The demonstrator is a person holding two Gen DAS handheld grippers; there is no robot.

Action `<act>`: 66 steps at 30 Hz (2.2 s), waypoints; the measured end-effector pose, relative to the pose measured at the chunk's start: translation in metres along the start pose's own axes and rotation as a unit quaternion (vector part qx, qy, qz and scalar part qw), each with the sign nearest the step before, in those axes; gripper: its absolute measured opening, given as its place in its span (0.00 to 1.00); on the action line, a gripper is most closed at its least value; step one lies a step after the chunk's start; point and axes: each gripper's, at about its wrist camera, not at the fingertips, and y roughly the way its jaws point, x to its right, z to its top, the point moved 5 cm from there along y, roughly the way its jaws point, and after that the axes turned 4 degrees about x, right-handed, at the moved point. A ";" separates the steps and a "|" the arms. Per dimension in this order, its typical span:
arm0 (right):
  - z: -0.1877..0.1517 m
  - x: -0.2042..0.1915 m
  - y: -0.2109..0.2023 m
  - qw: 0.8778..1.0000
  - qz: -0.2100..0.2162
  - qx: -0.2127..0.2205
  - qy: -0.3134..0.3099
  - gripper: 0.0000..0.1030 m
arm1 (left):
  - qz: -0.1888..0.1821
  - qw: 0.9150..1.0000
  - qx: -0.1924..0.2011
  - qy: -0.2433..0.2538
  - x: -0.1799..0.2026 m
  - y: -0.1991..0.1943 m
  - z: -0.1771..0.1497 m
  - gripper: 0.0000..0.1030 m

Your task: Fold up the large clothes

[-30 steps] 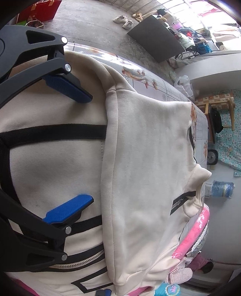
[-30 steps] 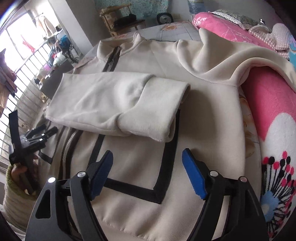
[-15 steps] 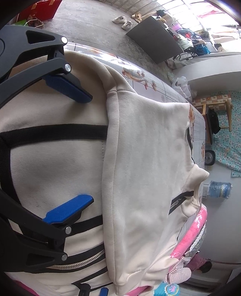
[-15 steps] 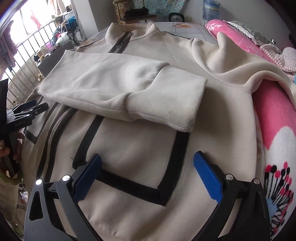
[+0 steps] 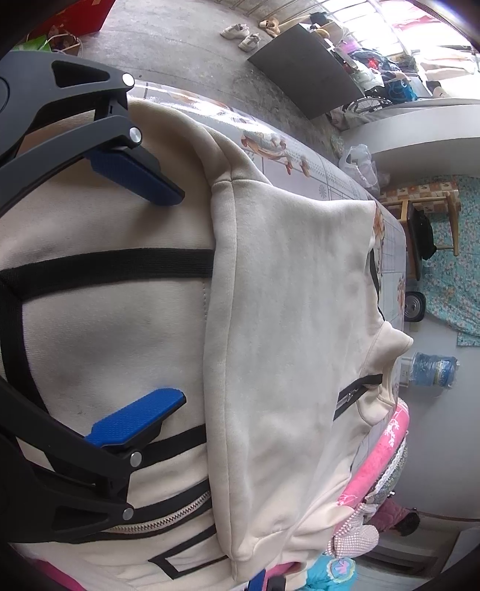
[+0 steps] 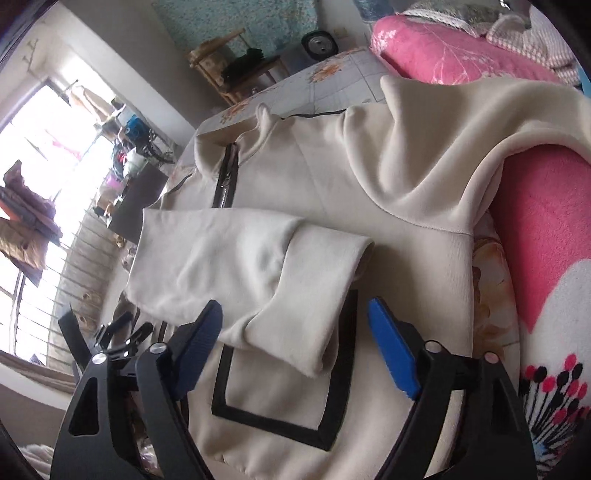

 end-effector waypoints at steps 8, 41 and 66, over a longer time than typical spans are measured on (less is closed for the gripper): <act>0.001 0.004 0.040 0.996 -0.065 -0.049 -0.026 0.28 | -0.006 0.996 0.045 -0.074 -0.042 -0.024 0.010 0.93; 0.158 -0.078 0.089 0.994 -0.030 0.018 -0.105 0.05 | 0.107 0.981 -0.001 -0.164 -0.104 -0.011 0.000 0.92; 0.116 -0.048 0.082 0.970 -0.120 0.018 -0.210 0.13 | 0.123 0.974 -0.014 -0.191 -0.122 -0.008 -0.007 0.92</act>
